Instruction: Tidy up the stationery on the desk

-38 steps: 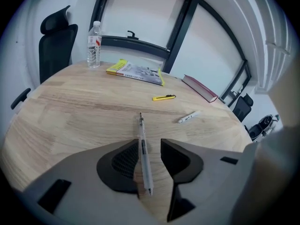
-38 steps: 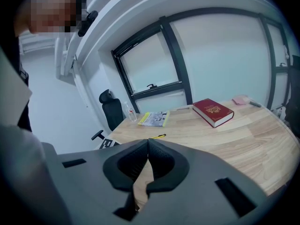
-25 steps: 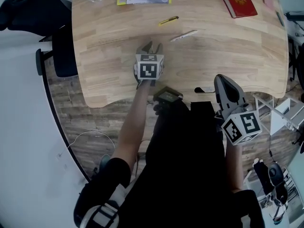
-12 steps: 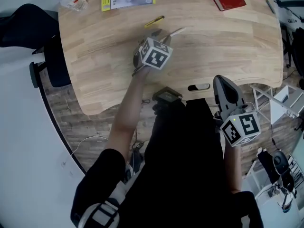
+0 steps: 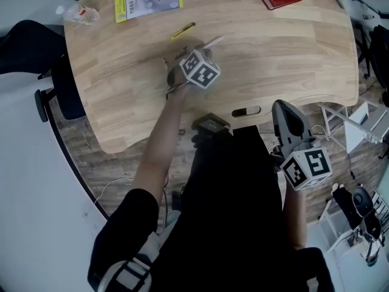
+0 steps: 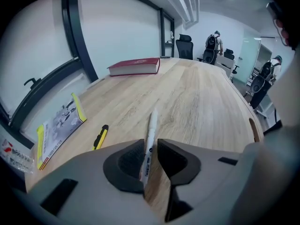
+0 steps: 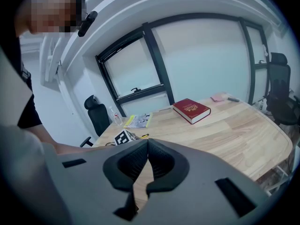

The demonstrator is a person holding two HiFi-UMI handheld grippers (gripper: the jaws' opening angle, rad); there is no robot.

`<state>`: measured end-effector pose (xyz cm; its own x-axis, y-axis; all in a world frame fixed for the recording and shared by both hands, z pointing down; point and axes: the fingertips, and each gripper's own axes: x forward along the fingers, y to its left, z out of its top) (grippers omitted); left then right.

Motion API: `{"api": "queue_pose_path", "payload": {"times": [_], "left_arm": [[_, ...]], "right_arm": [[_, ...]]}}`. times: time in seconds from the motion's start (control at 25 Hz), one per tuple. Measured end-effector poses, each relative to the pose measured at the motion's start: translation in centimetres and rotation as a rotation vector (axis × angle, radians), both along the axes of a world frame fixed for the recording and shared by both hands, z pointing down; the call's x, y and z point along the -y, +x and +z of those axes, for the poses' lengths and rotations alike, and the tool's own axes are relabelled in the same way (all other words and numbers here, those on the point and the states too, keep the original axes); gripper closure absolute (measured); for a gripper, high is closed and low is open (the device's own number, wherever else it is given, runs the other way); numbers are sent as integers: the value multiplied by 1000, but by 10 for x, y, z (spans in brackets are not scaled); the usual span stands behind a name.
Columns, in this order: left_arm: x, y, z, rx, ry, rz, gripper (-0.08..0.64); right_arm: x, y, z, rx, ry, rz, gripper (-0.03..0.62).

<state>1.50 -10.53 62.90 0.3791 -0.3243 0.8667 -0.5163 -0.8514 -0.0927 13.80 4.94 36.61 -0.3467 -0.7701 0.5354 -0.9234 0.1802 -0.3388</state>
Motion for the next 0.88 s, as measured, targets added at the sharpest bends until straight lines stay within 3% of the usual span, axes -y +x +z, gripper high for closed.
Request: {"api": "queue_pose_path", "payload": {"times": [0.32,0.52,0.68,0.88], "left_arm": [[-7,4,1,3,-49,-21,492],[-6,2,-13,-23,-30,-108,494],[-7,-8,-38,-88,-25,-272,494],[-13,-47,-60,-182,-44,-609,494]], "right_arm": [[0,11,0,16,6,-5,572],[1,15,0,31,9,-35,572],[10,11,-2,52,18,-95,572],[21,-3,-4,73,25,-203,572]]}}
